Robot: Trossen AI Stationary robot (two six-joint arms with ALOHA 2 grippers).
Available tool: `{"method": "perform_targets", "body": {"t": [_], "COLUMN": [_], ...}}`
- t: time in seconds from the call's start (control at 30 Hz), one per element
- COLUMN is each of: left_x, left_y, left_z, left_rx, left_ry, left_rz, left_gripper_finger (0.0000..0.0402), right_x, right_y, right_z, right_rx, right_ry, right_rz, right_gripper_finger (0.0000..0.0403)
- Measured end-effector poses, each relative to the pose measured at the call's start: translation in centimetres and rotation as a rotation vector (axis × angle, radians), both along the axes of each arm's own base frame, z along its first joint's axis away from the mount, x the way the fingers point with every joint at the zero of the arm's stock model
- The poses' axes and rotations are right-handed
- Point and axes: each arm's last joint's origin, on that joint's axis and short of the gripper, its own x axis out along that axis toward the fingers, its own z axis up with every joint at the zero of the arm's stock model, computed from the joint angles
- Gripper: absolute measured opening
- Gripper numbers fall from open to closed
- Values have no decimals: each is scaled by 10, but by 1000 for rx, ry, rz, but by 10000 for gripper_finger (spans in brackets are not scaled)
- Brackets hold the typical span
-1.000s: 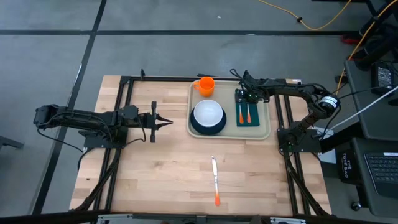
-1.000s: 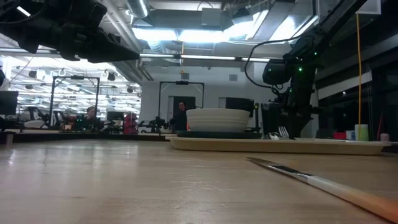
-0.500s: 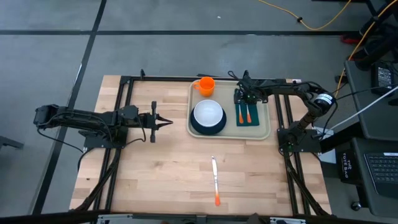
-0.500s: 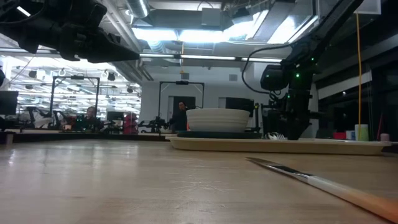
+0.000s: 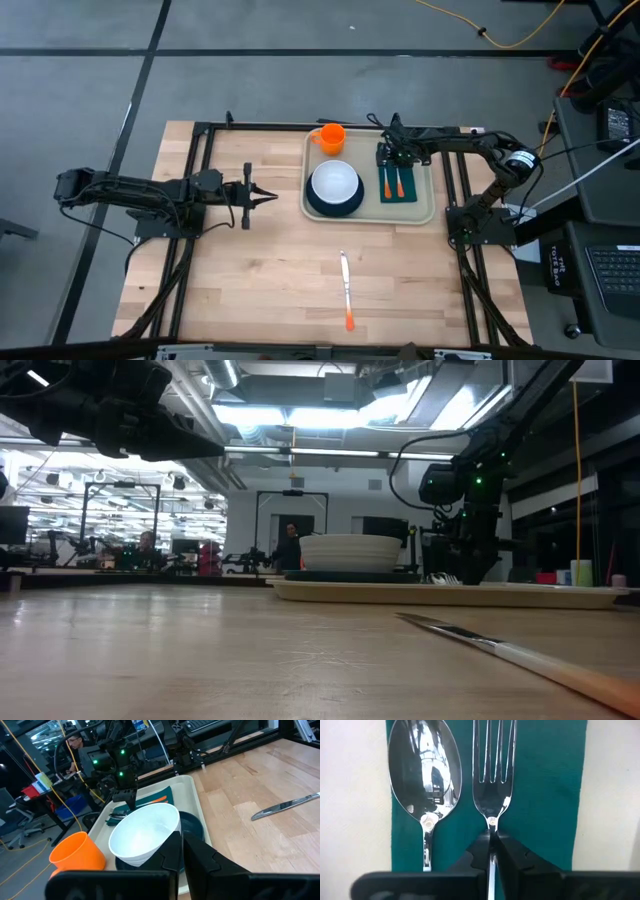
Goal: Set up tray
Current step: Put the orange fork to the right of the orange spoon on the serving tray
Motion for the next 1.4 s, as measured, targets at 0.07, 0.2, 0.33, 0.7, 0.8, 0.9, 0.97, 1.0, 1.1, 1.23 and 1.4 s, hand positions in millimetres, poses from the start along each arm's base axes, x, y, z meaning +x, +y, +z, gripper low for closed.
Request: {"method": "perform_targets", "body": {"t": [0.07,0.2,0.33,0.7,0.8,0.9,0.97,1.0,1.1,1.23,1.4], "left_x": [0,0,0,0,0,0,0,0,0,0,0], "left_y": [0,0,0,0,0,0,0,0,0,0,0], "left_z": [0,0,0,0,0,0,0,0,0,0,0], "left_rx": [0,0,0,0,0,0,0,0,0,0,0], "left_ry": [0,0,0,0,0,0,0,0,0,0,1], "left_rz": [0,0,0,0,0,0,0,0,0,0,0], "left_gripper_finger": [12,10,9,10,8,10,11,12,12,9,9], "right_x": [0,0,0,1,2,2,2,2,1,1,0], "right_y": [0,0,0,-1,0,0,0,0,0,0,1], "right_z": [0,0,0,0,0,0,0,0,0,0,0], "right_rx": [0,-2,-1,-2,6,7,7,7,9,11,19], "right_ry": [1,5,-1,-17,-25,-25,-25,-24,-22,-20,-10], "right_rz": [3,20,21,23,27,25,25,25,24,24,26], "right_gripper_finger": [32,41,43,45,45,45,45,45,45,45,45]}}
